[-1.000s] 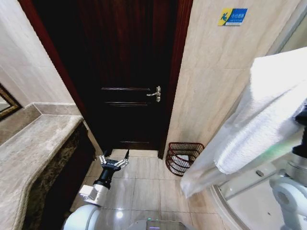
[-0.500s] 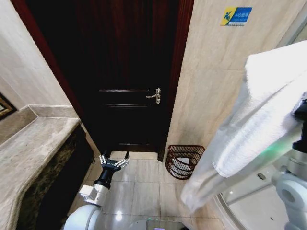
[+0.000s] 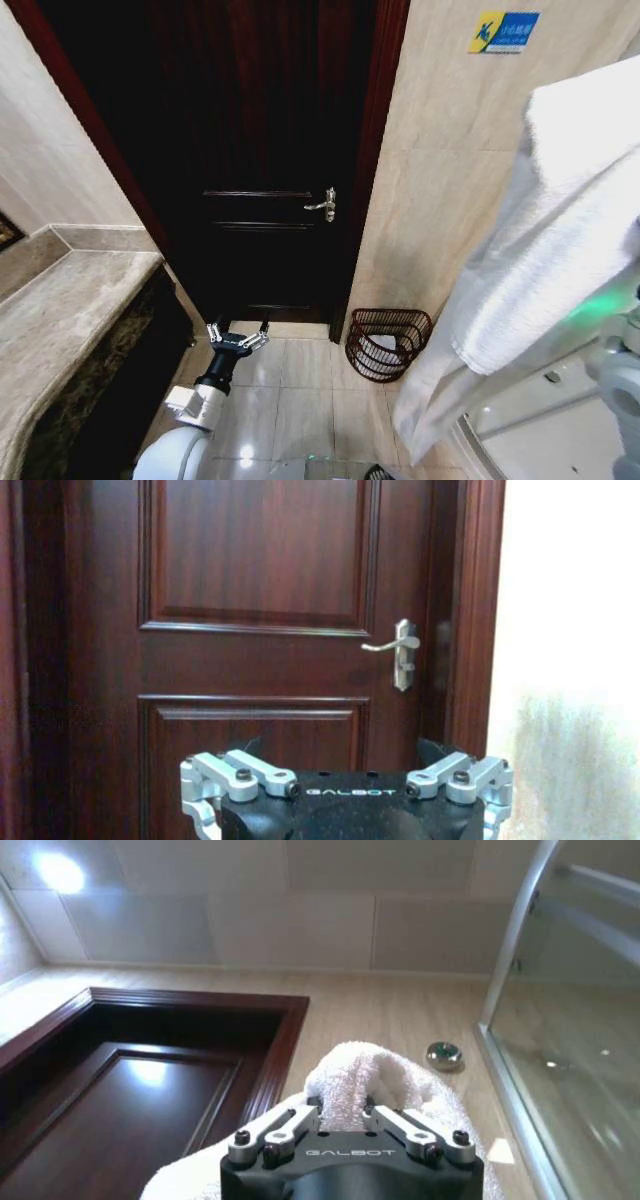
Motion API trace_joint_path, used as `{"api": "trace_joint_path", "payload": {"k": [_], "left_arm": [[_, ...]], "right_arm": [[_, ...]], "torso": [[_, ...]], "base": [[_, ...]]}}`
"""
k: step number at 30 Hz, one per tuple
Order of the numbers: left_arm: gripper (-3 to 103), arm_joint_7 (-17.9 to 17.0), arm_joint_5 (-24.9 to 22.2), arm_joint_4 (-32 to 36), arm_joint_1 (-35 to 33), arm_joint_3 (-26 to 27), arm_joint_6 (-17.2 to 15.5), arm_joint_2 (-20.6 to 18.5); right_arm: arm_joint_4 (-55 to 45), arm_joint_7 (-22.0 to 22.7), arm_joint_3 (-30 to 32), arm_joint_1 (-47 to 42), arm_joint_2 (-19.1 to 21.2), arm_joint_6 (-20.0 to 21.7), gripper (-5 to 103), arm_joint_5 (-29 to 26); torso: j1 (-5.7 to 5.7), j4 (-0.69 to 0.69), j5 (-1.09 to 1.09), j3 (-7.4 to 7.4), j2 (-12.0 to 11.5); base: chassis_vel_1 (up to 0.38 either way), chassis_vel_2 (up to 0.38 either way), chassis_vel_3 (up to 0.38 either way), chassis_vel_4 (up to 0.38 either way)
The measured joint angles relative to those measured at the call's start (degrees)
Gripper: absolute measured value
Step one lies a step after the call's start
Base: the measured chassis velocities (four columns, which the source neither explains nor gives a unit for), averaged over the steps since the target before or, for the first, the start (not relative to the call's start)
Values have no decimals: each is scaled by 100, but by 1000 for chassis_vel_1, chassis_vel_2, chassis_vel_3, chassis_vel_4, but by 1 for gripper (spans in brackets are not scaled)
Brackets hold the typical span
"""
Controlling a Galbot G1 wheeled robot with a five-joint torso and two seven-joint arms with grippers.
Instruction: Discard the used towel into the hamper.
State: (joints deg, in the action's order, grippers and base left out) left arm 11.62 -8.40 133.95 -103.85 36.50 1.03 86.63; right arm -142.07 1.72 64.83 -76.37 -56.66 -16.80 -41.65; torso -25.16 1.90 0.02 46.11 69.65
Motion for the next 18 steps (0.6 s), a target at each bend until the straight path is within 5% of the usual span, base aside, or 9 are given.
{"api": "trace_joint_path", "payload": {"k": [8,18], "left_arm": [[100,0,0,0,2,0,0,-1],[100,0,0,0,0,0,0,0]], "right_arm": [[139,-13,-79,423,268,35,12,-264],[783,-42,-322,1573,1048,138,12,-491]], "torso": [[-11,2,1,4,-3],[3,-2,-1,-1,2]], "base": [[-151,136,139,-107],[10,-16,-25,19]]}}
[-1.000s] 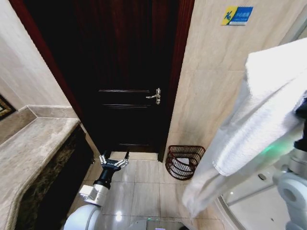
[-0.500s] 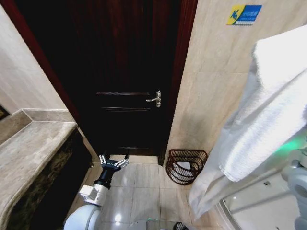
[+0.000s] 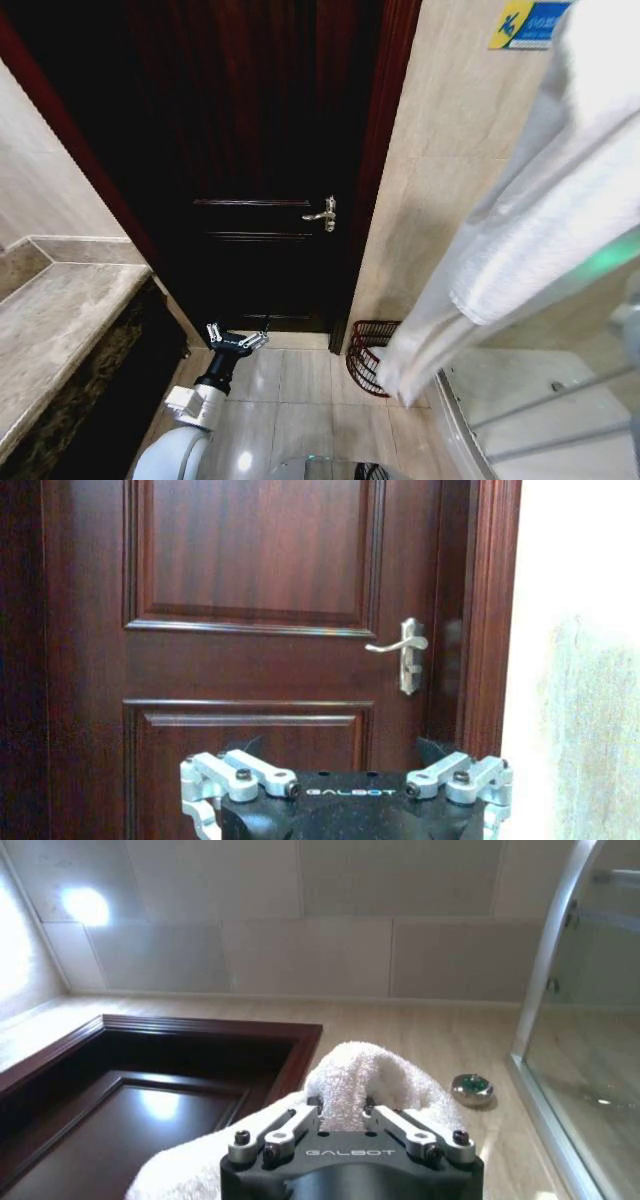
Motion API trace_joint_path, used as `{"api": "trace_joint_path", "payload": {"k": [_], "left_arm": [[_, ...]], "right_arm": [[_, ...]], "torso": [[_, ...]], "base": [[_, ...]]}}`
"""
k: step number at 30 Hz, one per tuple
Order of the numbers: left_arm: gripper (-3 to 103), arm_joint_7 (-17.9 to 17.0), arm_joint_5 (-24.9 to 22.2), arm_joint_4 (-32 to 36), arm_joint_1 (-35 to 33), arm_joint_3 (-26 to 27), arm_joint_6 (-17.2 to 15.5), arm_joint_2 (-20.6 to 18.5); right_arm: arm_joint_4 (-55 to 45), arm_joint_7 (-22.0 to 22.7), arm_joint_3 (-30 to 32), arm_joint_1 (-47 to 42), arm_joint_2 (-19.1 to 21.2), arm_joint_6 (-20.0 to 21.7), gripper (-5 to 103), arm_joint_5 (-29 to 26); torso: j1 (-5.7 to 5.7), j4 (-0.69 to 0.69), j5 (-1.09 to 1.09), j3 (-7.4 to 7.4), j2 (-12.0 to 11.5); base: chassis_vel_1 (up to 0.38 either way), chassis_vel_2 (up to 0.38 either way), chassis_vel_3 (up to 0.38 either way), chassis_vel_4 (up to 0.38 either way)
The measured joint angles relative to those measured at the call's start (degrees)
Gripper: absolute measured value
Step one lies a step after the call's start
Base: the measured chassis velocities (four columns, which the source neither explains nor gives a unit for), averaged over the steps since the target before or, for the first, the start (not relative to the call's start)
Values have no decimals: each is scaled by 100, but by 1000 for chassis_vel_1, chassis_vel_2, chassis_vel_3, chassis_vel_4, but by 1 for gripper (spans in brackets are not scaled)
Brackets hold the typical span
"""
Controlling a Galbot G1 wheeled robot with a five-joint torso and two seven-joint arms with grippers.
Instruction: Discard the used towel into the hamper.
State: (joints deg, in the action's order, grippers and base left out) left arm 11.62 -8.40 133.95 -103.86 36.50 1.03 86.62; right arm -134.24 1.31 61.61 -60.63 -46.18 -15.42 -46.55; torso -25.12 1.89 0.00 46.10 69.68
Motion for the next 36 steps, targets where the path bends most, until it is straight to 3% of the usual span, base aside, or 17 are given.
{"api": "trace_joint_path", "payload": {"k": [16,36], "left_arm": [[100,0,0,0,1,0,0,0],[100,0,0,0,1,0,0,0]], "right_arm": [[1087,-49,-741,1554,549,34,12,41],[1746,-29,-1213,2702,639,124,12,165]], "torso": [[-5,1,0,2,-2],[-5,1,0,2,-2]], "base": [[0,0,0,0],[0,0,0,0]]}}
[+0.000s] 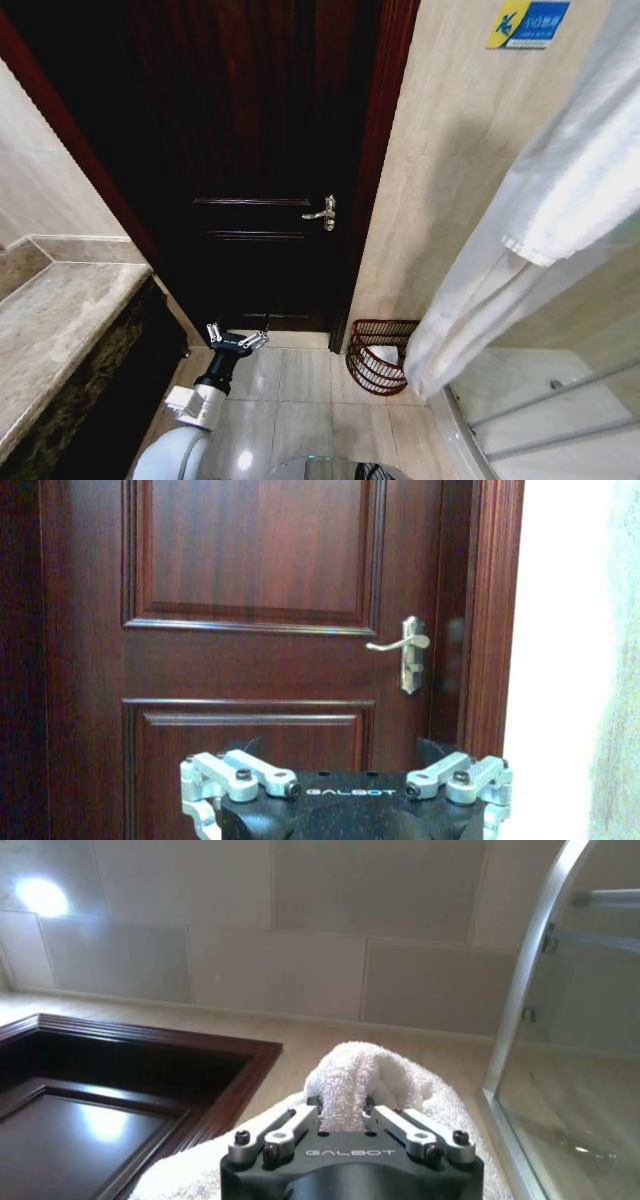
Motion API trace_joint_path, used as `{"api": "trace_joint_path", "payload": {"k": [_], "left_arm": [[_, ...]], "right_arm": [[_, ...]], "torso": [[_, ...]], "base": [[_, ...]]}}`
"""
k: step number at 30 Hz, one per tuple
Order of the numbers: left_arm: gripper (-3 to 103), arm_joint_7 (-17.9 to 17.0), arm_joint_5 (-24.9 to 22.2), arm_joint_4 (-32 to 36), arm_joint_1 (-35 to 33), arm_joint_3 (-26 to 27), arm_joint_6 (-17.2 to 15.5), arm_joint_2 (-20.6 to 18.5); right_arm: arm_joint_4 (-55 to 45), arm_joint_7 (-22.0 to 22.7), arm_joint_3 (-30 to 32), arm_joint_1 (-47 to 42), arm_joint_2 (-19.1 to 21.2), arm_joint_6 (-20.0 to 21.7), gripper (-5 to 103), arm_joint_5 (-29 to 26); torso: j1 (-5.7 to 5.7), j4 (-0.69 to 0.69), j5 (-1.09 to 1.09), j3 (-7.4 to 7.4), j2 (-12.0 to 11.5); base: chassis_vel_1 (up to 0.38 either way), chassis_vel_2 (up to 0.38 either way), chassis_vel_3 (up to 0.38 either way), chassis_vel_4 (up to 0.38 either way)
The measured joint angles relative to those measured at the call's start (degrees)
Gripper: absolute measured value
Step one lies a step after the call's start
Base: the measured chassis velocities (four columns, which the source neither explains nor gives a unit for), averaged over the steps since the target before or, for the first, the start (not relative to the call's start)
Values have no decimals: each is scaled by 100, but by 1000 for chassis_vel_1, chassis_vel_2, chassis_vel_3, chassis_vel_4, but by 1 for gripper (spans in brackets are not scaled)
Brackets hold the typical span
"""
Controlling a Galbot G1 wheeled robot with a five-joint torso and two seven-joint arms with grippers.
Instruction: Discard the used towel into the hamper.
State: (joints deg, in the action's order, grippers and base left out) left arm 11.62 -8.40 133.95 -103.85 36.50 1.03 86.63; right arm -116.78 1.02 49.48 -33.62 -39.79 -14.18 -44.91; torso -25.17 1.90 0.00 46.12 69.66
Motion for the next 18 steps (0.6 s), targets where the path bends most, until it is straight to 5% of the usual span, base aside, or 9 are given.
{"api": "trace_joint_path", "payload": {"k": [18], "left_arm": [[100,0,0,0,0,0,0,0]], "right_arm": [[160,-97,-197,55,-191,-20,12,144]], "torso": [[0,0,0,0,0]], "base": [[0,0,0,0]]}}
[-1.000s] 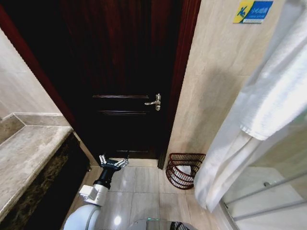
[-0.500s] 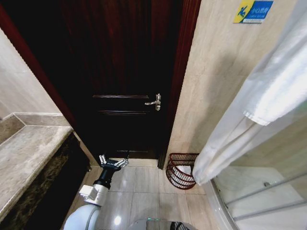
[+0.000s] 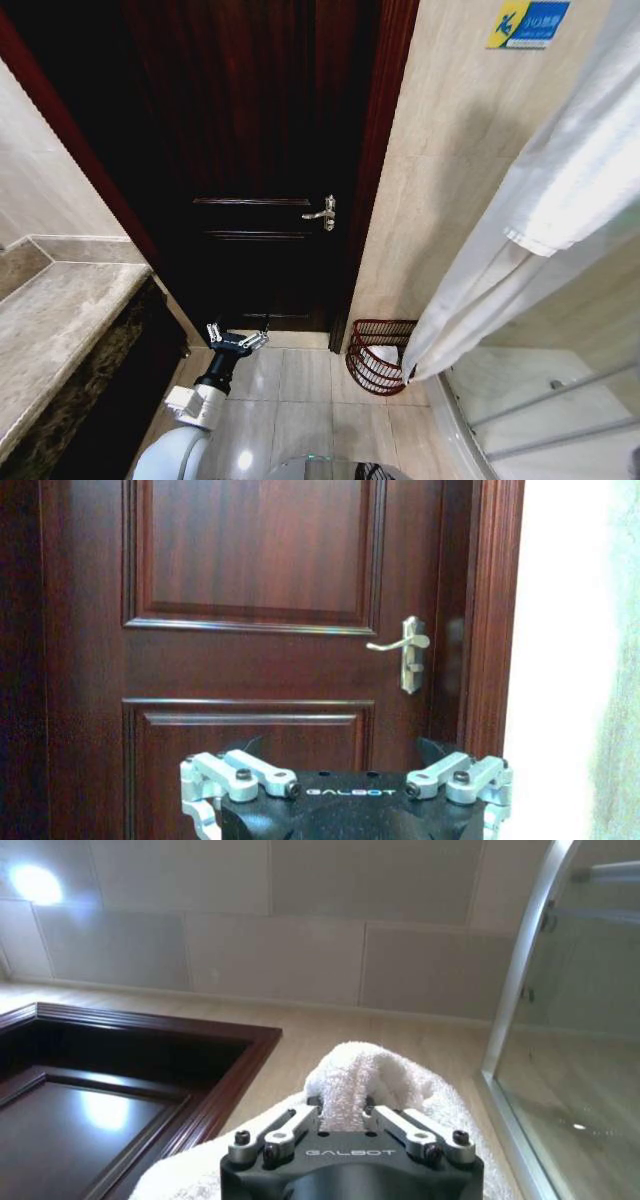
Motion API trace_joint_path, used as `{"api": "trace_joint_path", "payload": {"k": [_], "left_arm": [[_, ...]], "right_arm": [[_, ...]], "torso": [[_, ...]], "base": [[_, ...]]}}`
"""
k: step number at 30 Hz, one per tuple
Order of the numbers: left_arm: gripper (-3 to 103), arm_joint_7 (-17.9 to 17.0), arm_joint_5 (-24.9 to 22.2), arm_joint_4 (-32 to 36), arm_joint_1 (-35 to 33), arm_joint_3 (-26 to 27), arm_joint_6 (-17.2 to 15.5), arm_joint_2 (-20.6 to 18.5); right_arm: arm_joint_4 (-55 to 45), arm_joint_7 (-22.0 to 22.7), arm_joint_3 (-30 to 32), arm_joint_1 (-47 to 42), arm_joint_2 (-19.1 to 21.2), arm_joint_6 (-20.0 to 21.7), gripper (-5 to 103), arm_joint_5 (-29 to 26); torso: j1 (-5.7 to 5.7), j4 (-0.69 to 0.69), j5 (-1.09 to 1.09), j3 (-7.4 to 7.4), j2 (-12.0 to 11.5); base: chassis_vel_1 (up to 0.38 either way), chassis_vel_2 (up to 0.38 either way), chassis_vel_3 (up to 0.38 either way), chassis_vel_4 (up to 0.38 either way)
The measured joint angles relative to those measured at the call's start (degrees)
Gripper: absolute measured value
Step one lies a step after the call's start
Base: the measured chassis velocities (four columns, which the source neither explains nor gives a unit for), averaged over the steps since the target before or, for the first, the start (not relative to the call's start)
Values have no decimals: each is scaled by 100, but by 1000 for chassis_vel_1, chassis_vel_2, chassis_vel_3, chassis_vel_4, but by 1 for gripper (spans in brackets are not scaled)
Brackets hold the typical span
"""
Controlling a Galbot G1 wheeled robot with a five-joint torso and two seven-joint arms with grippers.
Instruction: Discard the used towel into the hamper.
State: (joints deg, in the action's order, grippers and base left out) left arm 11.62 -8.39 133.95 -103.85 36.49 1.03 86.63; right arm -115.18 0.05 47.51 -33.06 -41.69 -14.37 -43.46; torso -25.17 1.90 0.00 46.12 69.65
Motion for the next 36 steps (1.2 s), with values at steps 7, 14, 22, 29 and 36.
{"api": "trace_joint_path", "payload": {"k": [7,14,22,29,36], "left_arm": [[100,0,0,0,0,0,0,0],[100,0,0,0,0,0,0,0],[100,0,0,0,0,0,0,0],[100,0,0,0,0,0,0,0],[100,0,0,0,0,0,0,0]], "right_arm": [[109,-49,-96,128,-42,-9,12,28],[128,-64,-167,148,-133,-10,12,97],[170,-107,-255,171,-205,-33,12,148],[298,-140,-590,308,-467,-134,12,366],[342,-163,-753,330,-726,-195,12,538]], "torso": [[0,0,-1,0,0],[0,0,0,0,0],[0,0,0,0,0],[0,0,0,0,0],[0,1,-1,0,0]], "base": [[0,0,0,0],[0,0,0,0],[0,0,0,0],[0,0,0,0],[0,0,0,0]]}}
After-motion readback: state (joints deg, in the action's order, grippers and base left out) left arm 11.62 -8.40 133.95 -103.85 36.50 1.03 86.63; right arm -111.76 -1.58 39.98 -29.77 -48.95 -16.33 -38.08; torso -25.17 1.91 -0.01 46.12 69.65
